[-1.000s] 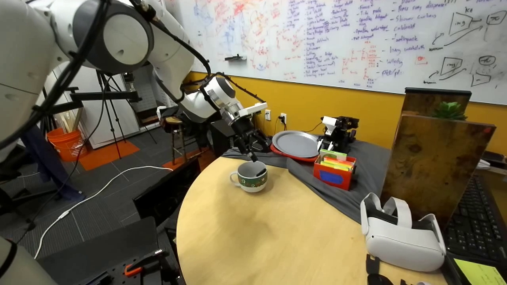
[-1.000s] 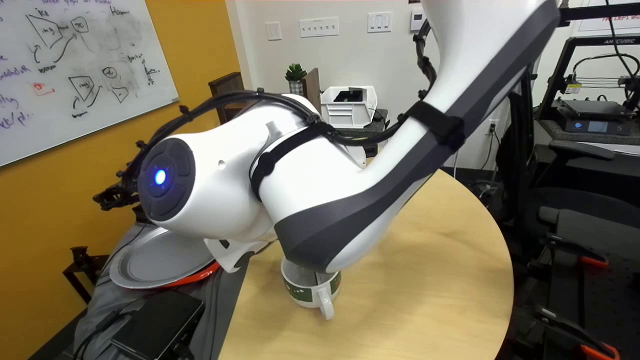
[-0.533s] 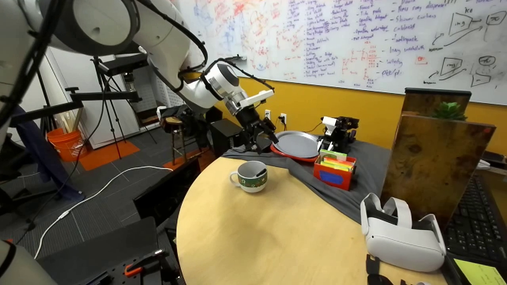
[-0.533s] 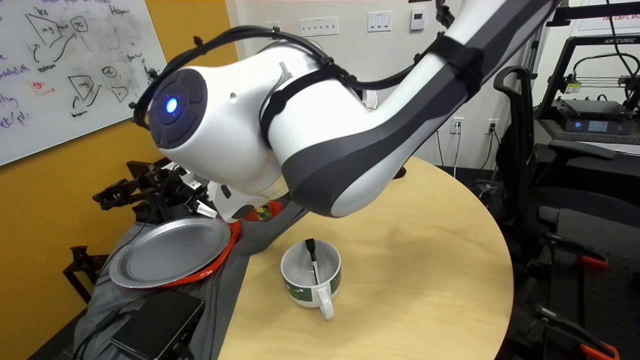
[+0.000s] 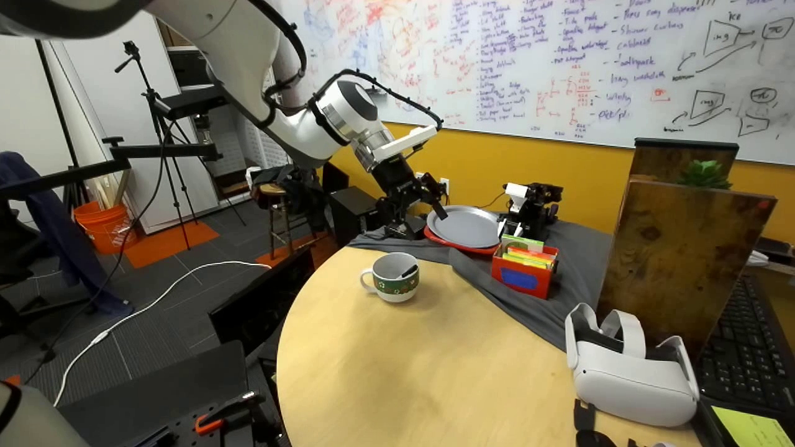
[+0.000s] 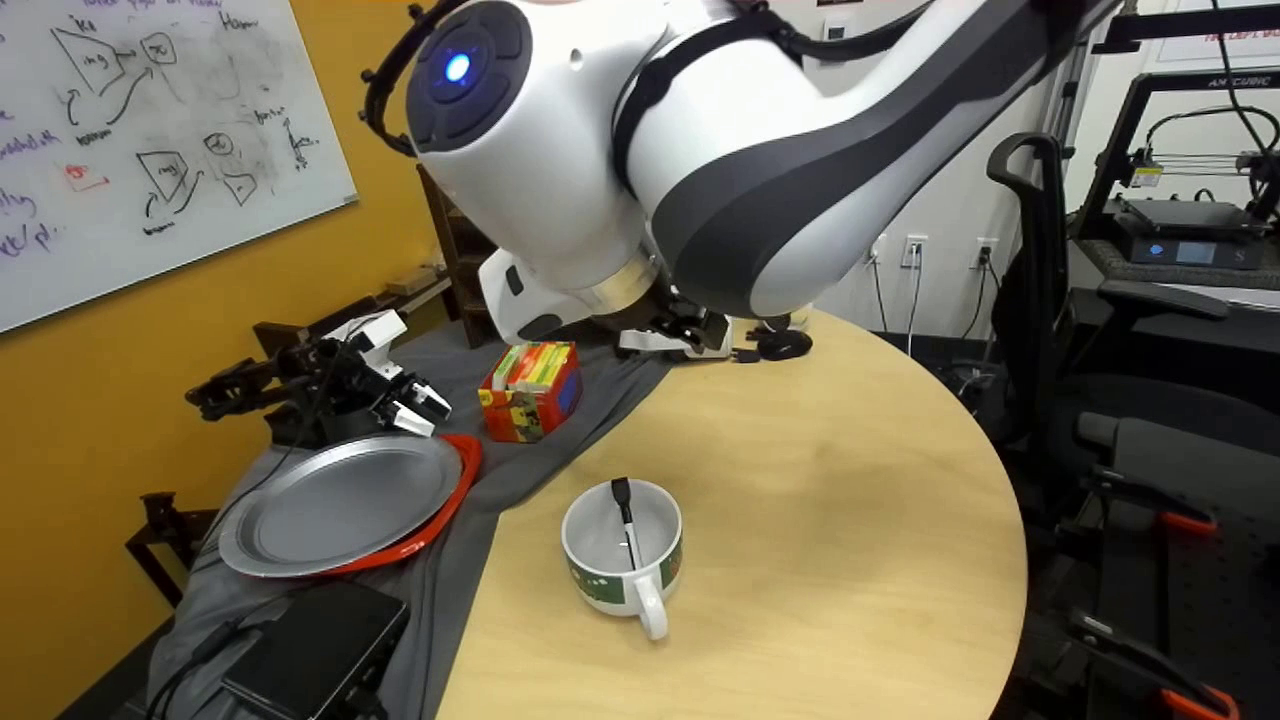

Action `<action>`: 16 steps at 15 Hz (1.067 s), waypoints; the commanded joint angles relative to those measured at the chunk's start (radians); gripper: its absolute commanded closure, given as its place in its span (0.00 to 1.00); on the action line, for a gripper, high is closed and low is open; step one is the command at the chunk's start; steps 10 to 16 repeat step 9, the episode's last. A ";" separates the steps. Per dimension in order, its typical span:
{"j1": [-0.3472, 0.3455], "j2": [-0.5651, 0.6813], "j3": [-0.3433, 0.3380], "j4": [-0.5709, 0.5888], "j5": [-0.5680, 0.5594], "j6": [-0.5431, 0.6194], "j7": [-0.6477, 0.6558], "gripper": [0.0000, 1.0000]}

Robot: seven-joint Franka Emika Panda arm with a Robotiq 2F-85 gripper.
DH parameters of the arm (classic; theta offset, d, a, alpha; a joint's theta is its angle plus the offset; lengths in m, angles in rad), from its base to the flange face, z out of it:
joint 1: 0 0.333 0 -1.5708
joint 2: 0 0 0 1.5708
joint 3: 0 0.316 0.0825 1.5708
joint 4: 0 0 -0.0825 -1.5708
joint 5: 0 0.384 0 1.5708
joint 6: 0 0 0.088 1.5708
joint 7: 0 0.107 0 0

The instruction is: Put the marker in the mug

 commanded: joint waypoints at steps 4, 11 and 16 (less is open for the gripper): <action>-0.044 -0.086 -0.007 -0.090 0.028 0.079 0.001 0.00; -0.064 -0.138 -0.009 -0.145 0.035 0.113 0.001 0.00; -0.064 -0.138 -0.009 -0.145 0.035 0.113 0.001 0.00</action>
